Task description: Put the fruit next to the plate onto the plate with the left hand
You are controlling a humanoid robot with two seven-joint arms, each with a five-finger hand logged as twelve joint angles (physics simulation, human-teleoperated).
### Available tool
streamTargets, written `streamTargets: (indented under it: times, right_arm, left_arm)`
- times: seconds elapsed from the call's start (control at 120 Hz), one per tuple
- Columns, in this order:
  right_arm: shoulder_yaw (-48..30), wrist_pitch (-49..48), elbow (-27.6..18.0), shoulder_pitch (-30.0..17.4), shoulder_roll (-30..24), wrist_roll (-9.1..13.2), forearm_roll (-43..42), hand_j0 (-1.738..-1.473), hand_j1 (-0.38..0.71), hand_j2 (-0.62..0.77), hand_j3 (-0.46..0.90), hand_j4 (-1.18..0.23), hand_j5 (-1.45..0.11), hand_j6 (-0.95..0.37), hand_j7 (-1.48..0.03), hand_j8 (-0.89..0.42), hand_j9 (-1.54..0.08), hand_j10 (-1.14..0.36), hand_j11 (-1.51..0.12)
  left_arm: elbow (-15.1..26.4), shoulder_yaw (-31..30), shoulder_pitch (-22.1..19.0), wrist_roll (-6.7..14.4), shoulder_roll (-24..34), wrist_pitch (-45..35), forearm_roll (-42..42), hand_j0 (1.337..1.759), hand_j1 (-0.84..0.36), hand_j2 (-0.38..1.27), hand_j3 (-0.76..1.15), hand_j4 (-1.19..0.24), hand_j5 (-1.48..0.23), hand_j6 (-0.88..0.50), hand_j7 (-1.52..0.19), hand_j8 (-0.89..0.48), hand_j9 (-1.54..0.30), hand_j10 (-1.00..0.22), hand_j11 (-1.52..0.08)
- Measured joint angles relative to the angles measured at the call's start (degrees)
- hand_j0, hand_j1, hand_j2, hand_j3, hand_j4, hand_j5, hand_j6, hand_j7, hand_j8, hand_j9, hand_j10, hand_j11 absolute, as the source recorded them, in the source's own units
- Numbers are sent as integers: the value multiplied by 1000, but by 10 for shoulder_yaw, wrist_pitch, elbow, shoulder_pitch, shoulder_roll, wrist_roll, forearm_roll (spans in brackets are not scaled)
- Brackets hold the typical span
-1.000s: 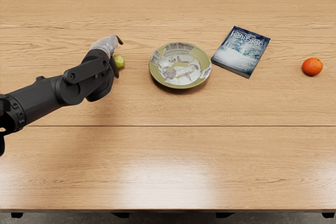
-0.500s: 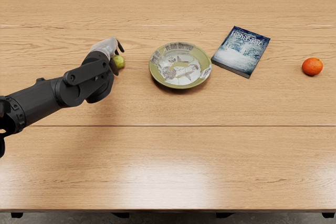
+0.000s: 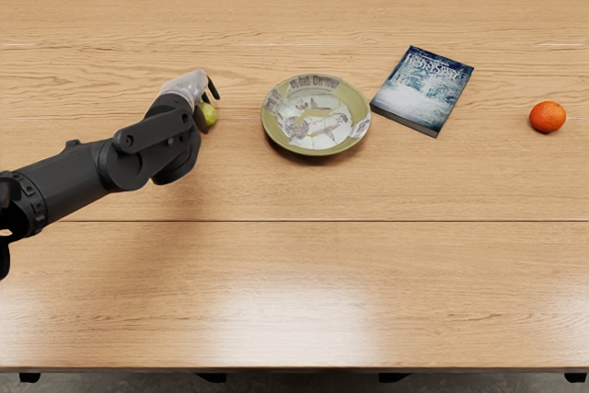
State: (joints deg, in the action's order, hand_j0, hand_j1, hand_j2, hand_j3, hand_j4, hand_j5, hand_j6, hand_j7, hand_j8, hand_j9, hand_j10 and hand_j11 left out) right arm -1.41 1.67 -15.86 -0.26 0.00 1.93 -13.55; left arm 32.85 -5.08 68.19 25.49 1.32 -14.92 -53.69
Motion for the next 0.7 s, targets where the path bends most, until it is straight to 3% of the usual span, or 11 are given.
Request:
streamTargets:
  times: [0.242, 0.492, 0.7]
  right_arm:
    - [0, 0, 0, 0, 0, 0, 0, -1658, -349, 0, 0, 0, 0, 0, 0, 0, 0, 0, 0]
    - [0, 0, 0, 0, 0, 0, 0, -1658, -349, 0, 0, 0, 0, 0, 0, 0, 0, 0, 0]
    - [0, 0, 0, 1, 0, 0, 0, -1658, -349, 0, 0, 0, 0, 0, 0, 0, 0, 0, 0]
  left_arm:
    - [1, -2, -4, 0, -3, 1, 0, 1657, -245, 94, 0, -536, -637, -557, -670, -532, -668, -519, -667]
    - [1, -2, -4, 1, -3, 2, 2, 1656, -289, 116, 120, -552, -707, -548, -717, -521, -718, -547, -717]
    - [1, -2, -4, 1, -4, 2, 3, 1656, -303, 163, 77, -585, -766, -535, -765, -498, -767, -586, -765]
